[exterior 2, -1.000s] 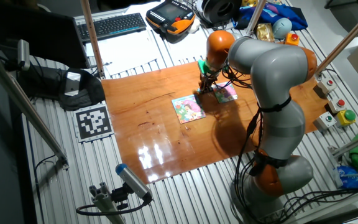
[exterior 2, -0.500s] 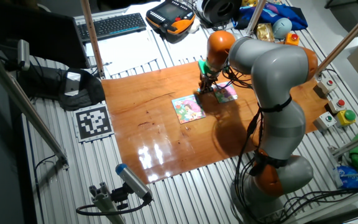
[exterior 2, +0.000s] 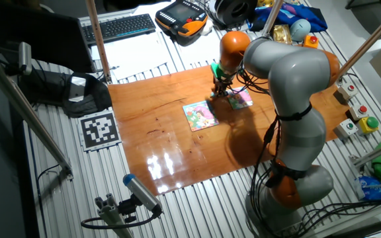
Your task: Assemble one piece of a puzzle
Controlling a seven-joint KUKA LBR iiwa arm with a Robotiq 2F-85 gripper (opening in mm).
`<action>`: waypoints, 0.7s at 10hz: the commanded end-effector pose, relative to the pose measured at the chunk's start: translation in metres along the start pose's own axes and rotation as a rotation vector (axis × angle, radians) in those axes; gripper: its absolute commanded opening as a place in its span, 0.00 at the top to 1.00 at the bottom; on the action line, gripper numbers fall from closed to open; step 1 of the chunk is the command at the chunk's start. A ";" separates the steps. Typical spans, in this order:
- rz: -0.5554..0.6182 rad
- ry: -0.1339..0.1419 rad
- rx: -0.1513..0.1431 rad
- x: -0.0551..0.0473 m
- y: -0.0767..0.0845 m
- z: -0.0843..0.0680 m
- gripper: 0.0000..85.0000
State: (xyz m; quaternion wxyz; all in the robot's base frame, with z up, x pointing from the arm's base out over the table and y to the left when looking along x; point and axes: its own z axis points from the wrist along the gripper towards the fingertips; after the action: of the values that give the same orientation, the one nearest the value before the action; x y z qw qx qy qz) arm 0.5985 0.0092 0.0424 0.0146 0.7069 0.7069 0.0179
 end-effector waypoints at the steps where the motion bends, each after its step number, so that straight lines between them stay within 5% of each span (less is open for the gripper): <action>1: -0.005 -0.001 0.000 -0.001 0.000 -0.003 1.00; 7: -0.022 0.002 -0.008 -0.030 -0.001 -0.007 1.00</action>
State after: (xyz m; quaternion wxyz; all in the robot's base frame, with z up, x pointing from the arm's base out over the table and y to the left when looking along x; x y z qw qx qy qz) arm 0.5974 -0.0210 0.0495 0.0176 0.6991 0.7145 0.0213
